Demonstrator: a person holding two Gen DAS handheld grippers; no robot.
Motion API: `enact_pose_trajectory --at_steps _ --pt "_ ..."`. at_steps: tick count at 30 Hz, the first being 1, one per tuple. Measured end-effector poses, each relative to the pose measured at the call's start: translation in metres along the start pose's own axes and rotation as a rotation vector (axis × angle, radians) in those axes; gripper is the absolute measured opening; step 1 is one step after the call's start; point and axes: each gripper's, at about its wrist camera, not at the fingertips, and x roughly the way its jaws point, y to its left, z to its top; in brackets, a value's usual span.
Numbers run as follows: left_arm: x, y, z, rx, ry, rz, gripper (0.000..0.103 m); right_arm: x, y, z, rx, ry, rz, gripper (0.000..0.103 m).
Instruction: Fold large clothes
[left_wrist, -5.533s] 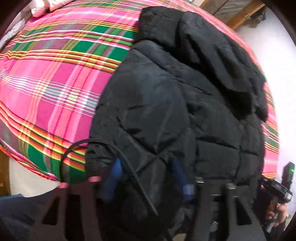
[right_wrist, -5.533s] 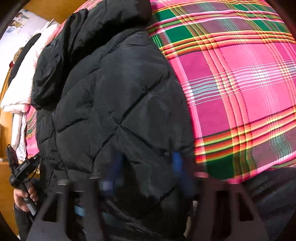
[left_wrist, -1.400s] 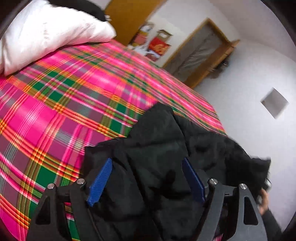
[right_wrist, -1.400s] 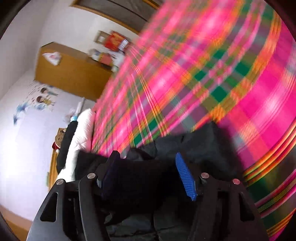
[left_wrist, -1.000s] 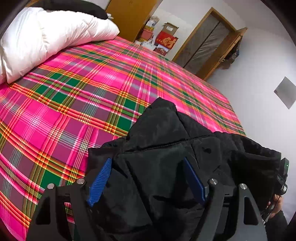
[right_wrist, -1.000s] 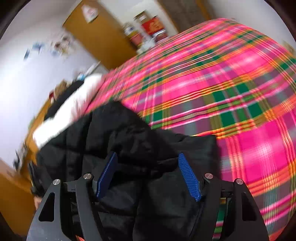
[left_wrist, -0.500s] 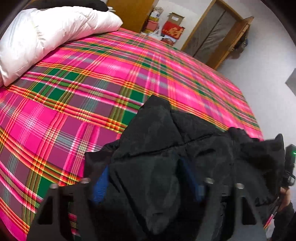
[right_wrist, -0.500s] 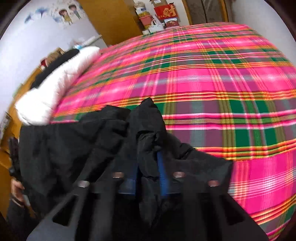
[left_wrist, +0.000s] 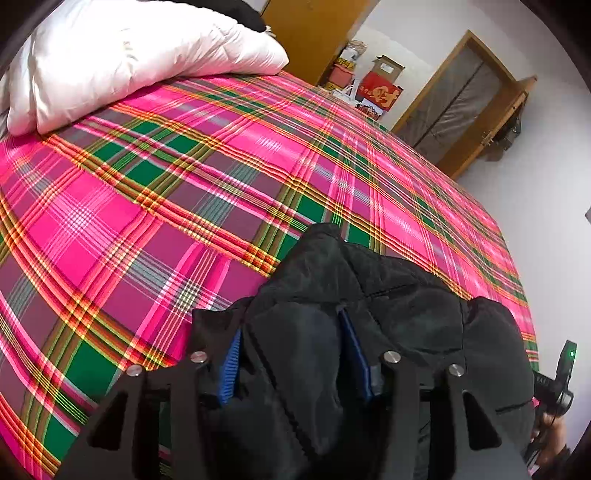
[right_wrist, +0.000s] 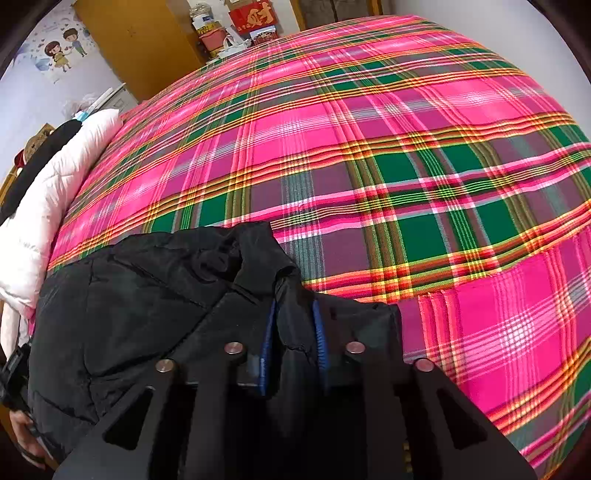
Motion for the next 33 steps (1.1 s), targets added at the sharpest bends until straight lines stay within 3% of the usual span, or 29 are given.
enact_pose_trajectory --at_steps 2,5,9,13,16,18,26,29,33 --pt "-0.002 0.0 0.002 -0.004 0.004 -0.004 0.055 -0.021 0.008 0.002 -0.025 -0.053 -0.018 0.031" --pt "-0.006 -0.005 0.004 0.019 0.003 0.015 0.055 -0.072 0.022 -0.007 -0.057 -0.203 -0.032 0.042" --pt "-0.025 -0.024 0.007 0.098 -0.061 0.084 0.055 -0.107 0.066 -0.031 -0.153 -0.329 0.038 0.051" --pt "-0.051 -0.045 0.008 0.194 -0.177 0.179 0.055 -0.072 0.119 -0.047 -0.312 -0.255 0.085 0.051" --pt "-0.069 -0.056 0.011 0.262 -0.277 0.244 0.06 -0.027 0.124 -0.047 -0.347 -0.227 0.015 0.052" --pt "-0.074 -0.058 0.012 0.272 -0.295 0.254 0.06 -0.009 0.111 -0.041 -0.285 -0.233 0.015 0.055" --pt "-0.06 -0.087 -0.002 0.367 -0.2 0.118 0.06 0.011 0.099 -0.037 -0.238 -0.228 0.034 0.055" --pt "-0.039 -0.097 -0.015 0.438 -0.133 0.116 0.06 0.011 0.099 -0.04 -0.235 -0.232 0.039 0.055" --pt "-0.008 -0.092 -0.024 0.441 -0.067 0.147 0.064 0.013 0.097 -0.041 -0.229 -0.238 0.05 0.056"
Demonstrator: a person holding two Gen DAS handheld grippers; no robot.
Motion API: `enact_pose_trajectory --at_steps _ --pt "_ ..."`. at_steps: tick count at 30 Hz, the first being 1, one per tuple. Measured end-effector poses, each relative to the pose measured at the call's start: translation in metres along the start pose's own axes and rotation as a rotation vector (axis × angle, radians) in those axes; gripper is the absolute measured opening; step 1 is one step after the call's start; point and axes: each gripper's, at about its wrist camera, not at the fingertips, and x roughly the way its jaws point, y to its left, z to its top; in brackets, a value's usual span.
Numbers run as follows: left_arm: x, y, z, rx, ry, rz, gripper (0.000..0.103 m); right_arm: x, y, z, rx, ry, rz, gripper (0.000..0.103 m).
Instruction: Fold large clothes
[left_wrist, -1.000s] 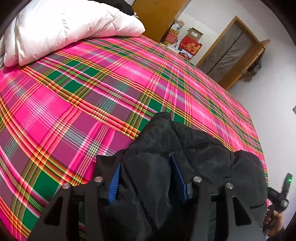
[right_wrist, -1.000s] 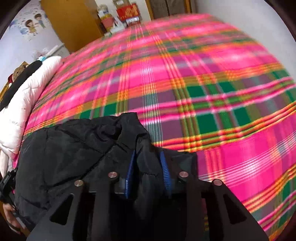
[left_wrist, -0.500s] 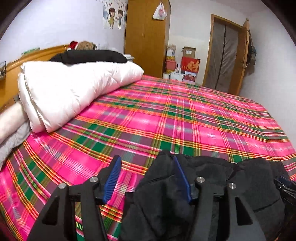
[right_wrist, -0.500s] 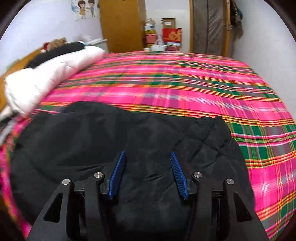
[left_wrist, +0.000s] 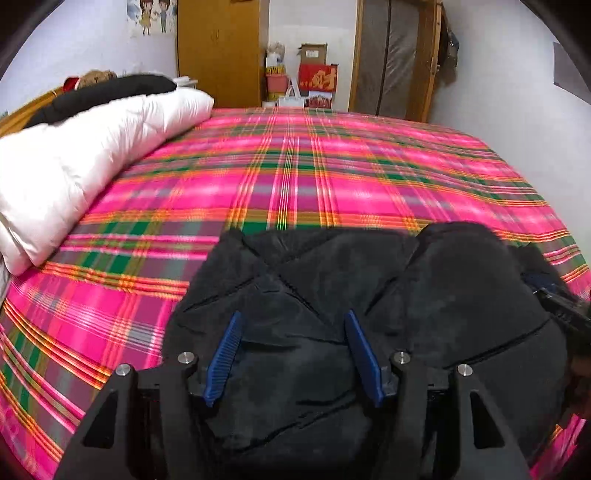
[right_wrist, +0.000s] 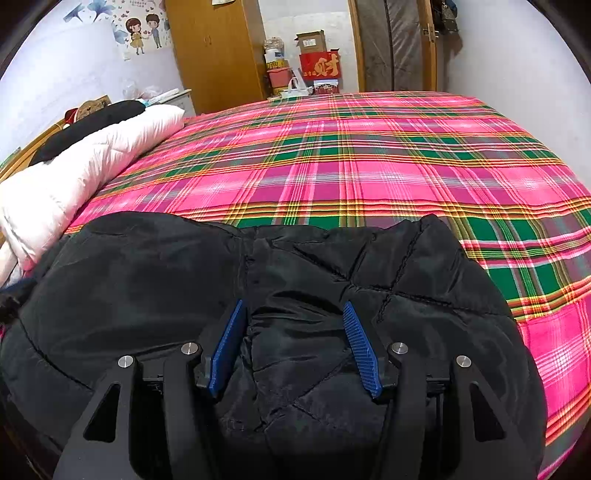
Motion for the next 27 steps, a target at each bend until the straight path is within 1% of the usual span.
enact_pose_trajectory --at_steps 1,6,15,18,20,23,25,27 --pt "0.004 0.0 -0.002 -0.005 -0.003 0.002 0.066 0.001 -0.001 -0.001 0.002 -0.001 0.004 0.056" --pt "0.01 0.001 -0.009 -0.022 -0.025 -0.006 0.068 0.004 -0.007 -0.004 0.021 -0.013 0.024 0.056" --pt "0.019 0.002 -0.014 -0.042 -0.036 -0.013 0.071 0.006 -0.009 -0.007 0.033 -0.026 0.036 0.056" --pt "0.023 0.002 -0.014 -0.048 -0.034 -0.014 0.072 0.007 -0.009 -0.006 0.035 -0.017 0.035 0.056" --pt "0.024 0.003 -0.014 -0.052 -0.03 -0.017 0.072 0.004 -0.009 -0.001 0.04 0.008 0.037 0.056" --pt "0.02 0.004 -0.01 -0.045 -0.009 -0.012 0.072 -0.01 -0.008 0.006 0.054 0.043 0.027 0.056" --pt "0.009 0.004 -0.003 -0.035 -0.001 -0.009 0.072 -0.036 -0.008 0.009 0.065 0.033 0.02 0.056" --pt "-0.008 0.004 0.004 -0.04 -0.022 -0.039 0.072 -0.061 -0.01 0.008 0.074 0.004 0.029 0.056"
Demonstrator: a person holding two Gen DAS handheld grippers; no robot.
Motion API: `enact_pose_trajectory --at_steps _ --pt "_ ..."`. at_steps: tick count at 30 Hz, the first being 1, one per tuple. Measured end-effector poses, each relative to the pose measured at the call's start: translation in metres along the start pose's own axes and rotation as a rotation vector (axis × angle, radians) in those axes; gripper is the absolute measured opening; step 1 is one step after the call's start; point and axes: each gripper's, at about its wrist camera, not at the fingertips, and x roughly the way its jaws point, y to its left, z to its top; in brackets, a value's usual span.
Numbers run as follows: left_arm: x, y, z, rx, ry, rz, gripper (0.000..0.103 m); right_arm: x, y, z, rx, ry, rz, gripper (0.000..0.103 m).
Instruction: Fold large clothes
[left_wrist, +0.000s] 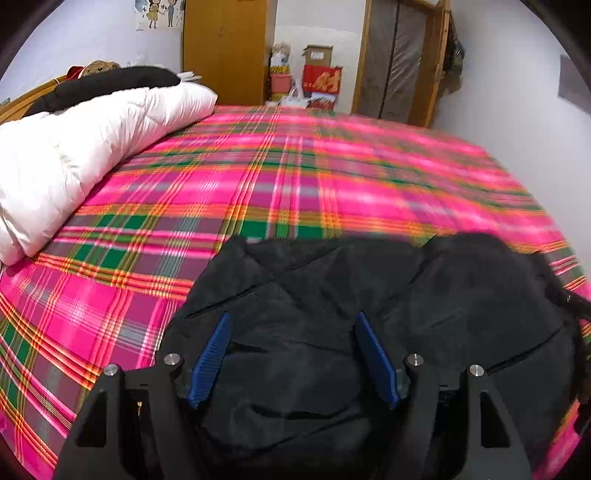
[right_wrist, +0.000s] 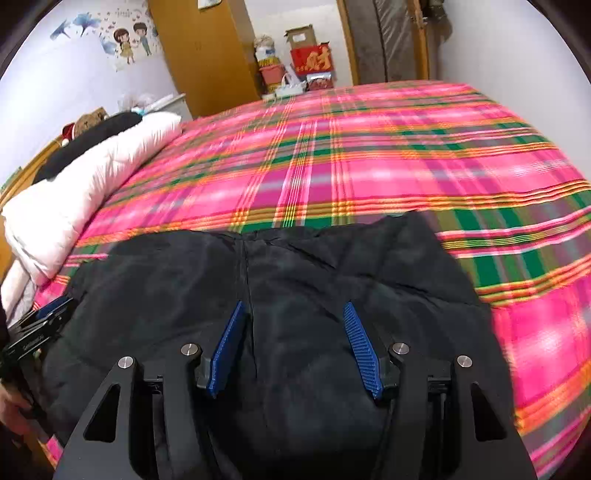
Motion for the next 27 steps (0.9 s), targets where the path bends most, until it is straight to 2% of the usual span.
enact_pose_trajectory --at_steps 3,5,8,10,13,17,27 --pt "-0.035 -0.005 0.008 0.013 -0.066 -0.064 0.072 -0.045 -0.008 -0.014 0.005 -0.052 0.009 0.057" --pt "-0.053 -0.008 0.004 0.022 -0.088 -0.134 0.072 -0.06 -0.013 -0.026 0.01 -0.057 0.008 0.057" --pt "-0.05 -0.022 -0.015 0.055 -0.031 -0.216 0.072 -0.058 -0.023 -0.049 0.01 -0.005 -0.007 0.057" --pt "-0.028 -0.039 -0.031 0.122 0.058 -0.186 0.072 -0.041 -0.031 -0.06 0.002 0.04 -0.03 0.057" --pt "-0.012 -0.048 -0.038 0.15 0.028 -0.156 0.075 -0.024 -0.039 -0.067 -0.009 0.044 -0.083 0.056" --pt "0.001 -0.038 -0.034 0.067 0.04 -0.181 0.076 -0.014 -0.048 -0.07 -0.016 0.059 -0.09 0.056" --pt "0.01 -0.039 -0.044 0.067 -0.006 -0.179 0.077 0.002 -0.039 -0.066 -0.047 0.147 -0.152 0.056"
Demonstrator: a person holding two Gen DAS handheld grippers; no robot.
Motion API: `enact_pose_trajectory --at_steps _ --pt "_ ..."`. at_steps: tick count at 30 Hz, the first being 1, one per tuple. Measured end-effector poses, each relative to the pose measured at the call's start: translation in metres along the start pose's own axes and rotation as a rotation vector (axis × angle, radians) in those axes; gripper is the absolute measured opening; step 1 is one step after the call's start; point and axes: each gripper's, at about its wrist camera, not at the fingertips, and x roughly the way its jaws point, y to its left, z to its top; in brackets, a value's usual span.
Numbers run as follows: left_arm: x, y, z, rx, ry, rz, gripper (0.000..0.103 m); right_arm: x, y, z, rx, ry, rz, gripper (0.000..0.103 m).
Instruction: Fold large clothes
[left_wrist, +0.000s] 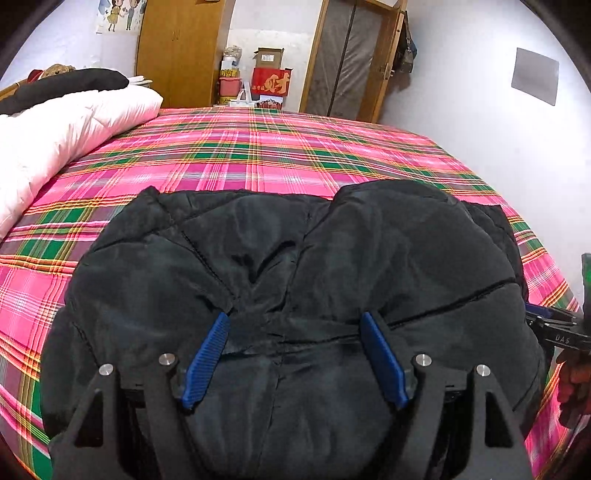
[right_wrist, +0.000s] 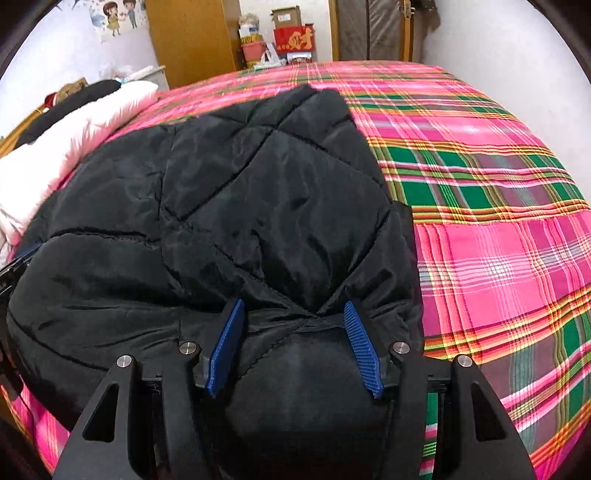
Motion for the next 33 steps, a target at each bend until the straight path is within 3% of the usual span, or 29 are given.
enact_pose_trajectory --at_steps 4,7,10,14,16,19,21,24,28,33 --pt "-0.012 -0.002 0.007 -0.004 0.044 0.024 0.077 -0.013 0.001 0.014 0.023 0.067 -0.029 0.056" --pt "-0.037 0.001 0.018 0.0 0.028 0.03 0.076 -0.051 0.009 0.021 0.017 -0.031 -0.013 0.056" --pt "-0.057 0.018 0.026 -0.002 -0.031 0.101 0.076 -0.074 0.025 0.03 0.025 -0.126 0.046 0.056" --pt "-0.044 0.06 0.02 -0.101 0.037 0.175 0.076 -0.055 0.059 0.047 -0.016 -0.109 0.119 0.056" --pt "-0.033 0.074 0.011 -0.126 0.075 0.194 0.077 -0.03 0.077 0.05 -0.058 -0.068 0.104 0.056" --pt "-0.024 0.081 0.0 -0.15 0.086 0.161 0.079 0.007 0.075 0.045 -0.043 -0.02 0.102 0.058" --pt "-0.024 0.079 0.002 -0.153 0.096 0.17 0.078 0.007 0.071 0.046 -0.017 -0.011 0.111 0.058" --pt "-0.038 0.07 0.011 -0.175 0.095 0.163 0.075 -0.02 0.071 0.047 -0.017 -0.029 0.104 0.058" --pt "-0.068 0.04 0.011 -0.113 0.023 0.115 0.075 -0.065 0.074 0.026 -0.021 -0.101 0.149 0.058" --pt "-0.076 0.004 -0.009 -0.06 0.027 0.051 0.075 -0.073 0.094 -0.013 -0.061 -0.098 0.153 0.058"
